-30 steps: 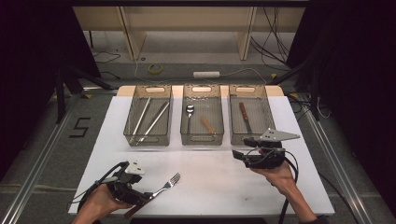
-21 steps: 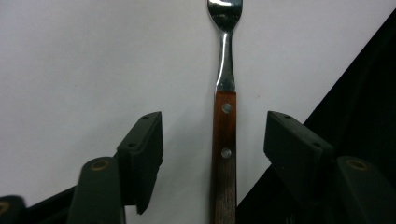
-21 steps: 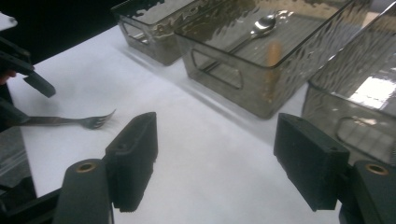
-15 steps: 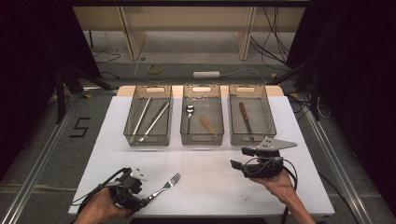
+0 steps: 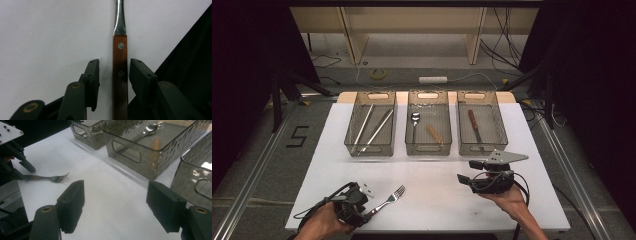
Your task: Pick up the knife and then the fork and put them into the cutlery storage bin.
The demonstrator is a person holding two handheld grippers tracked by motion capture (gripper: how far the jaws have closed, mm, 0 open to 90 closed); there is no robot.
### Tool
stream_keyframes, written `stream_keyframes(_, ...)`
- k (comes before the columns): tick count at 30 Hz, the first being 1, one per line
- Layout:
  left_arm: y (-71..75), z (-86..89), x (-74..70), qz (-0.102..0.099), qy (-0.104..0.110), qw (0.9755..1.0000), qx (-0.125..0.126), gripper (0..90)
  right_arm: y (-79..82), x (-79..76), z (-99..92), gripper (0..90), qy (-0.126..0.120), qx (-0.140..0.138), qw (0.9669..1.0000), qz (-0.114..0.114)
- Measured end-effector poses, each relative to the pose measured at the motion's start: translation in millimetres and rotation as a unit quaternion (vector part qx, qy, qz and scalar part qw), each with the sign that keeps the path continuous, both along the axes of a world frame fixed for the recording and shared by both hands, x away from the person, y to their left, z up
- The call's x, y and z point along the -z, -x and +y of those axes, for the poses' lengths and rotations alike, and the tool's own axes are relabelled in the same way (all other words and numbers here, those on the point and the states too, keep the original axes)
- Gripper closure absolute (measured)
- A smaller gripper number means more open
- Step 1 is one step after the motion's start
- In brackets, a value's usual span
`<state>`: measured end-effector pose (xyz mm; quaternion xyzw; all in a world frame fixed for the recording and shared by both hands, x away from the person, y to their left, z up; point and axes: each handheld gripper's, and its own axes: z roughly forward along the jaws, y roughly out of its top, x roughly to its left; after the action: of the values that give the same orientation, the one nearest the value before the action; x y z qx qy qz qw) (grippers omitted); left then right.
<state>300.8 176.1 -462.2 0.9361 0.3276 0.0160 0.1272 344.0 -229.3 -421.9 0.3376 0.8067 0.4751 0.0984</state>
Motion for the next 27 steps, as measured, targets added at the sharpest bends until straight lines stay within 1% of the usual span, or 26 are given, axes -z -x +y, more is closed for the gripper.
stream_keyframes(4, -0.4, -0.6, 0.7, 0.0, 0.0, 1.0, 0.003, 63.0, -0.3, -0.1, 0.0, 32.0, 0.001, -0.001, 1.0, 0.0)
stream_keyframes(9, 0.8, -2.5, 1.1, -0.005, -0.008, 0.9999, 0.005, 65.7, -0.4, -0.1, 0.2, 32.1, 0.003, -0.002, 1.0, 0.0)
stream_keyframes(12, -0.1, -1.4, 1.2, -0.009, -0.007, 0.9999, 0.003, 71.5, -0.4, -0.7, -0.1, 32.3, 0.001, -0.001, 1.0, -0.001)
stream_keyframes(13, 0.0, -1.2, 1.4, -0.009, -0.005, 0.9999, 0.005, 73.8, -0.4, -0.8, -0.1, 32.3, 0.0, 0.0, 1.0, -0.002)
stream_keyframes(17, 0.5, -0.9, 0.9, -0.011, -0.007, 0.9998, 0.016, 75.4, -0.2, -0.9, 0.4, 32.5, 0.001, -0.001, 1.0, -0.003)
stream_keyframes(21, 0.1, 0.1, 0.9, -0.02, 0.004, 0.9995, 0.022, 75.9, -0.1, -1.1, 0.6, 32.7, 0.001, -0.002, 1.0, -0.002)
stream_keyframes(23, -0.3, 0.1, 0.8, -0.018, 0.009, 0.9995, 0.026, 76.0, 0.1, -1.4, 0.8, 32.9, 0.001, -0.003, 1.0, -0.003)
stream_keyframes(25, -0.7, 0.4, 0.1, -0.019, 0.018, 0.9993, 0.027, 76.0, 0.4, -1.7, 1.2, 32.9, 0.0, -0.004, 1.0, -0.003)
stream_keyframes(26, -0.7, 0.6, -0.5, -0.021, 0.027, 0.9991, 0.025, 76.0, 0.6, -1.7, 1.6, 32.9, 0.0, -0.005, 1.0, -0.003)
stream_keyframes(27, -0.9, 0.6, -1.1, -0.02, 0.031, 0.999, 0.026, 76.1, 0.8, -1.9, 2.1, 32.9, -0.001, -0.005, 1.0, -0.003)
